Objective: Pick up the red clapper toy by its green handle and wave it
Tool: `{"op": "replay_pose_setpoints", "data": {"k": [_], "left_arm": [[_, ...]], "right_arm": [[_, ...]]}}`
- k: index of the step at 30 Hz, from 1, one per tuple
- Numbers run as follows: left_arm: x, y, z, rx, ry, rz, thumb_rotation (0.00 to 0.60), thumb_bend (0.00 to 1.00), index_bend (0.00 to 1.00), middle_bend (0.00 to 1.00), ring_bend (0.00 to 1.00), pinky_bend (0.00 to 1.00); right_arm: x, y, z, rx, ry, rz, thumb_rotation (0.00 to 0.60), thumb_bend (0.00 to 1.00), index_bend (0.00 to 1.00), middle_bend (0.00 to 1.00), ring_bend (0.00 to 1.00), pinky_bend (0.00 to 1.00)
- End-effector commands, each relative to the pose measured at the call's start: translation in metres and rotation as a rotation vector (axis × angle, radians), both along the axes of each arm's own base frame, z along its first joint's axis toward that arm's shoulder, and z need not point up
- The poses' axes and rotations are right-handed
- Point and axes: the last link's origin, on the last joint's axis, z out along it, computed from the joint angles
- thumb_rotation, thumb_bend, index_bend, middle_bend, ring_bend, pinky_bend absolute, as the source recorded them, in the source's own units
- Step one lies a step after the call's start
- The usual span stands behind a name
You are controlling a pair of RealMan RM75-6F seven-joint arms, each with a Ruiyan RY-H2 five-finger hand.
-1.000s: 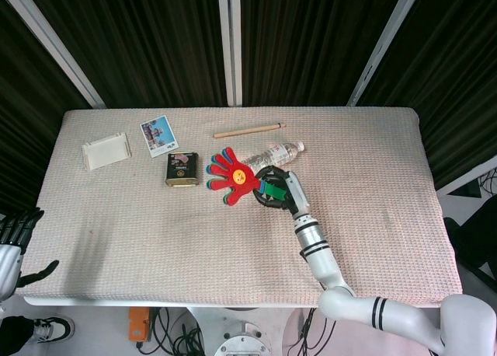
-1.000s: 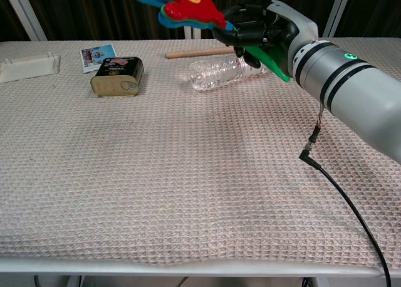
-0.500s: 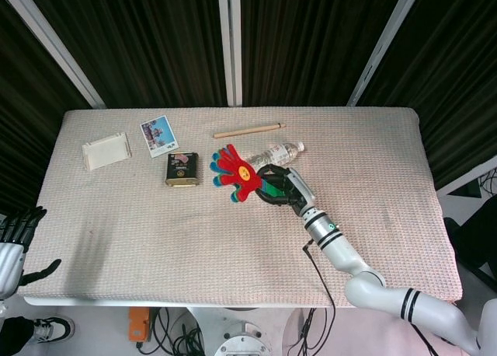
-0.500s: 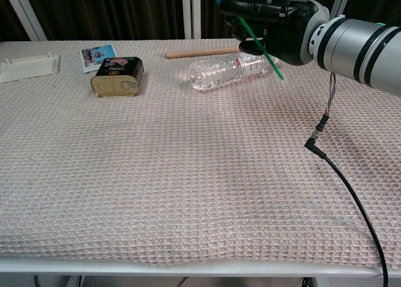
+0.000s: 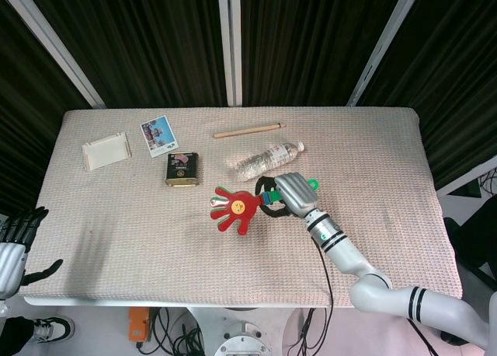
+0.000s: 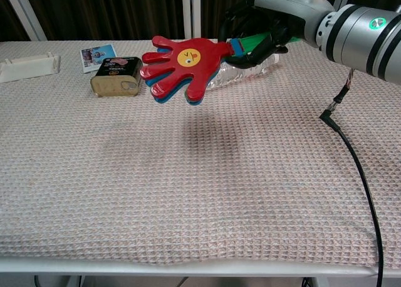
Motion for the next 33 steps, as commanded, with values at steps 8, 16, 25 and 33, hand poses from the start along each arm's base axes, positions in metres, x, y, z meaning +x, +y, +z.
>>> {"op": "replay_pose_setpoints", "data": {"k": [8, 16, 25, 33], "left_arm": [[0.001, 0.001, -0.001, -0.002, -0.003, -0.003, 0.6, 0.16, 0.03, 0.06, 0.0, 0.04], [0.001, 0.002, -0.001, -0.005, -0.004, -0.002, 0.6, 0.16, 0.03, 0.06, 0.0, 0.04], [0.0, 0.002, -0.002, -0.007, -0.003, 0.0, 0.6, 0.16, 0.03, 0.06, 0.0, 0.04], [-0.001, 0.003, -0.003, -0.012, -0.008, 0.004, 0.6, 0.16, 0.03, 0.06, 0.0, 0.04]], "right_arm": [[0.019, 0.002, 0.06, 0.485, -1.052, -0.384, 0.6, 0.47, 0.89, 0.75, 0.73, 0.91], [-0.005, -0.009, 0.079, 0.614, -1.406, -0.403, 0.6, 0.48, 0.89, 0.75, 0.73, 0.91], [-0.021, -0.016, 0.067, 0.537, -1.122, -0.268, 0.6, 0.48, 0.89, 0.75, 0.73, 0.91], [-0.028, -0.015, 0.033, 0.058, -0.055, 0.106, 0.6, 0.47, 0.89, 0.77, 0.73, 0.93]]}}
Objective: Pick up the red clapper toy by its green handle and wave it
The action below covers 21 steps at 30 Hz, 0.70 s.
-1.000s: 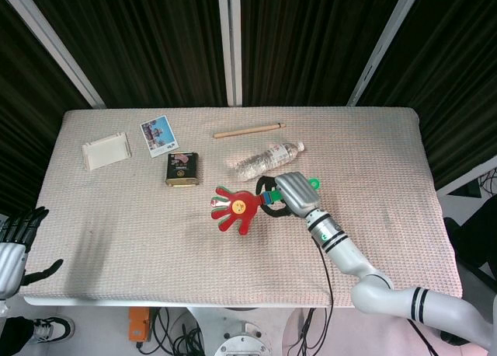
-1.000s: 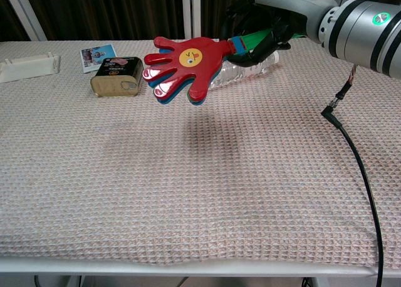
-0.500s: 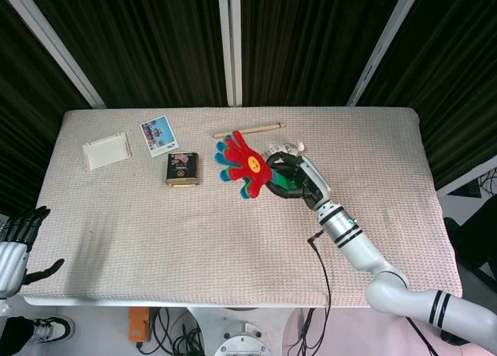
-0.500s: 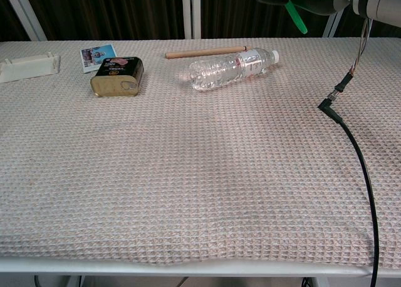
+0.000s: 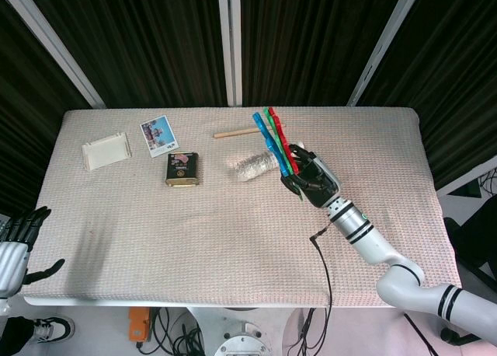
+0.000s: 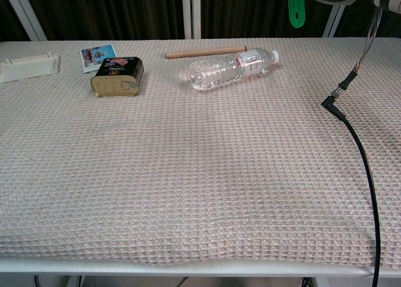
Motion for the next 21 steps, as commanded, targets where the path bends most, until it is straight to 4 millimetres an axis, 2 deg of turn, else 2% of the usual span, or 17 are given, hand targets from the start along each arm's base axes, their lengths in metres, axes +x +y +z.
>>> {"op": "replay_pose_setpoints", "data": {"k": [1, 4, 11, 16, 21], "left_arm": [[0.0, 0.0, 0.0, 0.0, -0.001, 0.001, 0.6, 0.16, 0.03, 0.06, 0.0, 0.04], [-0.001, 0.0, 0.0, -0.002, -0.002, 0.003, 0.6, 0.16, 0.03, 0.06, 0.0, 0.04], [-0.001, 0.0, 0.0, -0.002, -0.004, 0.003, 0.6, 0.16, 0.03, 0.06, 0.0, 0.04], [0.0, 0.001, -0.001, -0.001, -0.007, 0.0, 0.6, 0.16, 0.03, 0.06, 0.0, 0.04], [0.0, 0.001, -0.001, -0.002, -0.004, -0.002, 0.6, 0.16, 0.03, 0.06, 0.0, 0.04]], "right_arm": [[-0.02, -0.003, -0.029, -0.734, 1.342, 0.536, 0.6, 0.47, 0.89, 0.77, 0.73, 0.93], [-0.025, -0.002, -0.04, -0.838, 1.6, 0.579, 0.6, 0.47, 0.89, 0.77, 0.73, 0.93], [-0.031, -0.004, -0.045, -0.865, 1.951, 0.542, 0.6, 0.47, 0.9, 0.78, 0.74, 0.93], [-0.023, -0.001, -0.04, -0.761, 1.941, 0.482, 0.6, 0.48, 0.91, 0.79, 0.75, 0.93], [-0.011, -0.003, -0.026, -0.707, 1.719, 0.365, 0.6, 0.48, 0.9, 0.79, 0.75, 0.93]]}}
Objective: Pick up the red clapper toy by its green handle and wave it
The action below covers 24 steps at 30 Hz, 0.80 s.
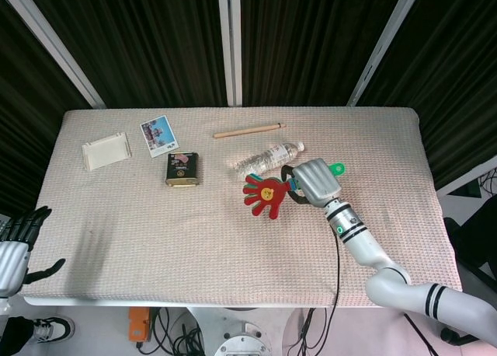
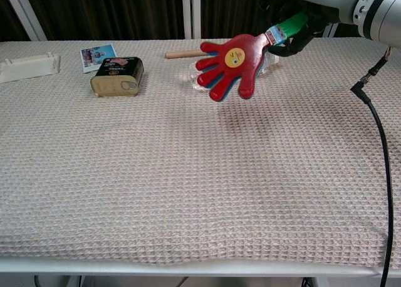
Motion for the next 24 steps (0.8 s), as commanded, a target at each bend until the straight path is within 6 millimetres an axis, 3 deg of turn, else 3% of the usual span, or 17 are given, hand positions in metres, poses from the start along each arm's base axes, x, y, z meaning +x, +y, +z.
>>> {"op": "replay_pose_setpoints", "data": {"k": [1, 6, 12, 19, 24], "left_arm": [[0.0, 0.0, 0.0, 0.001, 0.0, 0.0, 0.6, 0.16, 0.03, 0.06, 0.0, 0.04], [0.0, 0.0, 0.0, 0.0, -0.002, 0.0, 0.6, 0.16, 0.03, 0.06, 0.0, 0.04], [0.0, 0.0, 0.0, 0.002, -0.002, -0.002, 0.6, 0.16, 0.03, 0.06, 0.0, 0.04], [0.001, 0.0, -0.002, -0.003, -0.001, -0.003, 0.6, 0.16, 0.03, 0.06, 0.0, 0.04], [0.001, 0.0, -0.002, -0.003, 0.001, -0.005, 0.6, 0.16, 0.03, 0.06, 0.0, 0.04]], "right_arm": [[0.008, 0.002, 0.003, 0.052, -0.175, -0.173, 0.6, 0.48, 0.9, 0.79, 0.75, 0.93], [0.016, 0.005, 0.021, 0.221, -0.821, -0.288, 0.6, 0.47, 0.9, 0.78, 0.75, 0.93], [0.007, 0.0, 0.044, 0.41, -1.491, -0.396, 0.6, 0.47, 0.9, 0.78, 0.75, 0.93], [-0.007, -0.002, 0.059, 0.578, -1.792, -0.477, 0.6, 0.46, 0.9, 0.78, 0.75, 0.93], [-0.019, -0.004, 0.056, 0.635, -1.86, -0.502, 0.6, 0.46, 0.91, 0.78, 0.75, 0.93]]}}
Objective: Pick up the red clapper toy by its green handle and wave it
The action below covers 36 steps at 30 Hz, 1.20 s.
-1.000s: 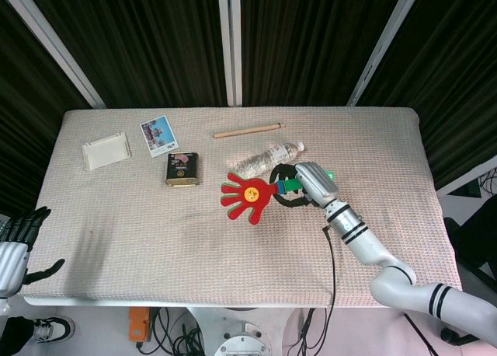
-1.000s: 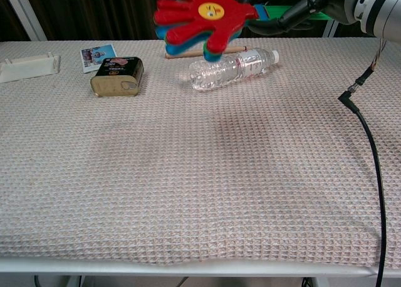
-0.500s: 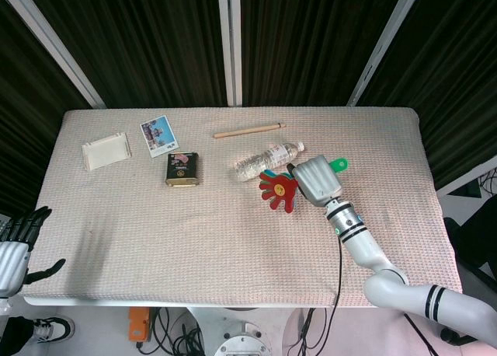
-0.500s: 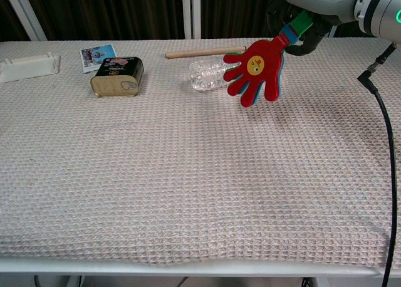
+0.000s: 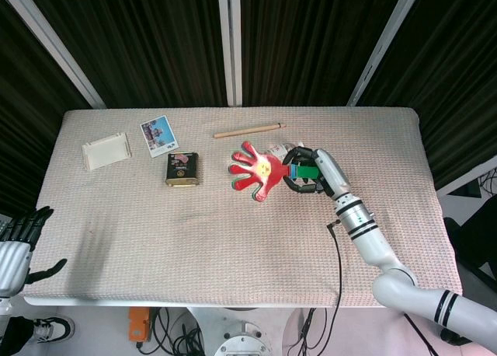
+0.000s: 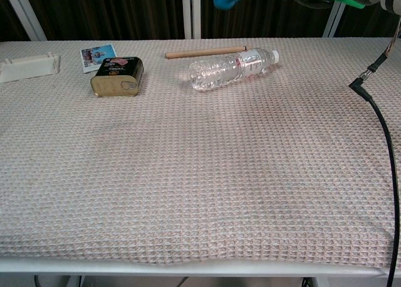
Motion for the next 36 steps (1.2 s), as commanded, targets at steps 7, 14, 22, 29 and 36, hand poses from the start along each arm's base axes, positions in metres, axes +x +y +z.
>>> {"op": "replay_pose_setpoints", "data": {"k": [7, 14, 22, 29, 36], "left_arm": [[0.0, 0.0, 0.0, 0.001, 0.0, 0.002, 0.6, 0.16, 0.03, 0.06, 0.0, 0.04], [-0.001, 0.0, 0.0, -0.001, 0.0, 0.005, 0.6, 0.16, 0.03, 0.06, 0.0, 0.04], [0.0, 0.001, -0.001, -0.006, -0.004, 0.004, 0.6, 0.16, 0.03, 0.06, 0.0, 0.04], [0.0, 0.0, 0.001, -0.004, -0.002, 0.004, 0.6, 0.16, 0.03, 0.06, 0.0, 0.04], [-0.001, 0.0, 0.001, -0.003, 0.0, 0.005, 0.6, 0.16, 0.03, 0.06, 0.0, 0.04]], "right_arm": [[-0.026, -0.003, 0.015, 0.331, -0.834, -0.134, 0.6, 0.46, 0.91, 0.78, 0.75, 0.93], [-0.024, 0.0, 0.002, 0.166, -0.365, 0.071, 0.6, 0.46, 0.9, 0.78, 0.75, 0.93], [-0.018, 0.009, -0.031, -0.21, 0.555, 0.324, 0.6, 0.46, 0.9, 0.79, 0.75, 0.93], [-0.027, 0.009, -0.047, -0.283, 0.932, 0.301, 0.6, 0.46, 0.9, 0.79, 0.75, 0.93], [-0.021, 0.01, -0.045, -0.227, 0.914, 0.237, 0.6, 0.47, 0.9, 0.79, 0.75, 0.93]]}}
